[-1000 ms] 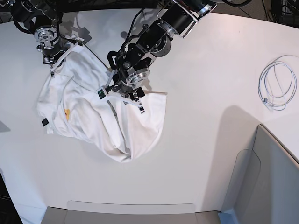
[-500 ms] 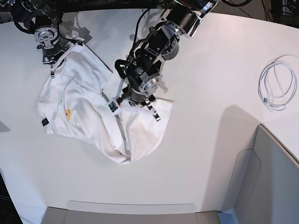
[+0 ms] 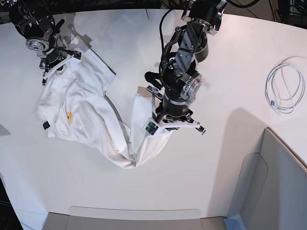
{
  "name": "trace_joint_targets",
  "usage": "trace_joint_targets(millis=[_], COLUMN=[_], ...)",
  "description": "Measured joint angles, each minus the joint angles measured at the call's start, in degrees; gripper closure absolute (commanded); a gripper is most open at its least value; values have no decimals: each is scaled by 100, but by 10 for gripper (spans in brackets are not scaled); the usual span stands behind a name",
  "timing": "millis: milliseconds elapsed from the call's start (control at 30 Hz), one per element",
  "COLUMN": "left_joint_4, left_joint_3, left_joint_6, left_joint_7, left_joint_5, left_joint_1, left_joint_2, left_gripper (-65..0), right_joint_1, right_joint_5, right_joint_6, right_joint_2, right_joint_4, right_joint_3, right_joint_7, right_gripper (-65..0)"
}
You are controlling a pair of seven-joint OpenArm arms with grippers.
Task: Layout the t-shirt on the table in an organized manner, then fold the t-shirt properly
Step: 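Pull the bunched fabric away from the right gripper with the left gripper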
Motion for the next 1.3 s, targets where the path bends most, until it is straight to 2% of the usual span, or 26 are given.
trace_joint_targets(millis=[67, 200, 333, 400, 567, 833, 900, 967, 1067, 1167, 1233, 1267, 1300], left_joint_4=[177, 575, 697, 682, 610, 48, 4, 31, 42, 487, 981, 981, 944], left_joint_3=[-232, -573, -833, -850, -977, -1305, -1305, -1305, -1311, -1626, -1764, -1740, -1690], left_joint_6=[0, -2, 0, 0, -4, -4, 2, 24, 22, -22, 28, 125, 63], left_joint_7=[9, 2, 2, -24, 4, -4, -11, -31, -42, -35, -96, -181, -245], left_joint_5=[37, 15, 37, 13, -20, 0, -63, 17, 15, -120, 61, 153, 107], left_joint_1=[46, 151, 164, 219, 566, 577, 595, 586, 555, 570, 555, 507, 520], left_joint_2=[-17, -7, -24, -175, -437, -688, -796, -876, -999, -975, -986, -1023, -1047], left_gripper=[0, 0, 0, 0, 0, 0, -106, -170, -163, -149, -139, -133, -131], right_joint_1=[-15, -39, 197, 188, 81, -164, -173, -166, -247, -251, -247, -254, -256], right_joint_5=[358, 743, 872, 927, 927, 925, 920, 911, 887, 885, 885, 885, 885], right_joint_6=[146, 157, 157, 157, 160, 157, 160, 157, 160, 160, 157, 160, 160], right_joint_2=[-166, -452, -450, -459, -448, -457, -455, -457, -450, -457, -455, -452, -459], right_joint_4=[48, 332, 544, 627, 629, 645, 645, 651, 649, 649, 649, 649, 651], right_joint_3=[385, 1091, 1377, 1499, 1523, 1523, 1517, 1517, 1519, 1519, 1519, 1519, 1517], right_joint_7=[-31, -11, -44, -22, -39, -24, -39, -15, -31, -24, -22, -24, -26], right_gripper=[0, 0, 0, 0, 0, 0, 0, 0, 0, 0, 0, 0, 0])
